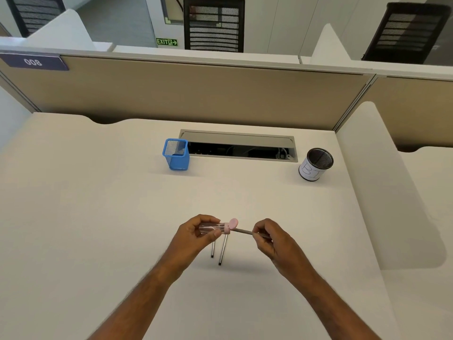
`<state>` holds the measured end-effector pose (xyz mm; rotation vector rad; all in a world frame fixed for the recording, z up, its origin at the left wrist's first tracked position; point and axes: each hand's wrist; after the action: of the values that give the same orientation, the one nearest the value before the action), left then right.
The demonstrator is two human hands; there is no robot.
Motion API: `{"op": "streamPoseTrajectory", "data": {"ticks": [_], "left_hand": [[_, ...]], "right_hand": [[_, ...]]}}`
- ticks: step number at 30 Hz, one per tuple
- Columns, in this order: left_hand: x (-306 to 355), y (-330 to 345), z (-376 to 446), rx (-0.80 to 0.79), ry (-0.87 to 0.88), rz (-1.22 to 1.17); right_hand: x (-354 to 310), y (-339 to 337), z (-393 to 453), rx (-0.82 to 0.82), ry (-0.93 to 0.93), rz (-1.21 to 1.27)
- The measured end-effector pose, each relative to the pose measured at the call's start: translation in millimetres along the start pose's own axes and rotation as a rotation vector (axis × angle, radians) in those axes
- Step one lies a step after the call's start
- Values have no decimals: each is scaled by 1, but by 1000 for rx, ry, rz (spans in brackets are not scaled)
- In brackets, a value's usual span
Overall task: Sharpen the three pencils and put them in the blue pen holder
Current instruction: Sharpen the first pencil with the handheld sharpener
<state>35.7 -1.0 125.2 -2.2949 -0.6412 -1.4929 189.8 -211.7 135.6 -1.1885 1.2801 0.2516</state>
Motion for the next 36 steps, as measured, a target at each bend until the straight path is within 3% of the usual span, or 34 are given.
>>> {"op": "streamPoseTrajectory", "data": {"ticks": [19,29,36], "left_hand": [[6,-2,6,2,10,-23],[5,-2,6,-43,19,32],[5,-2,9,-24,19,51]], "right_hand": [[4,-1,5,236,-166,27],[8,-6,9,41,134,268],[2,-6,1,4,91,297]]}}
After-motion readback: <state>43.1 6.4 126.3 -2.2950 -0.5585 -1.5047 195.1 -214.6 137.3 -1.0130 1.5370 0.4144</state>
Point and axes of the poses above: each hand's wrist, its own z-axis towards the middle knuckle, its own y-axis out of the palm, x = y × z, and after that the axes turned 1 degree about z, right-handed
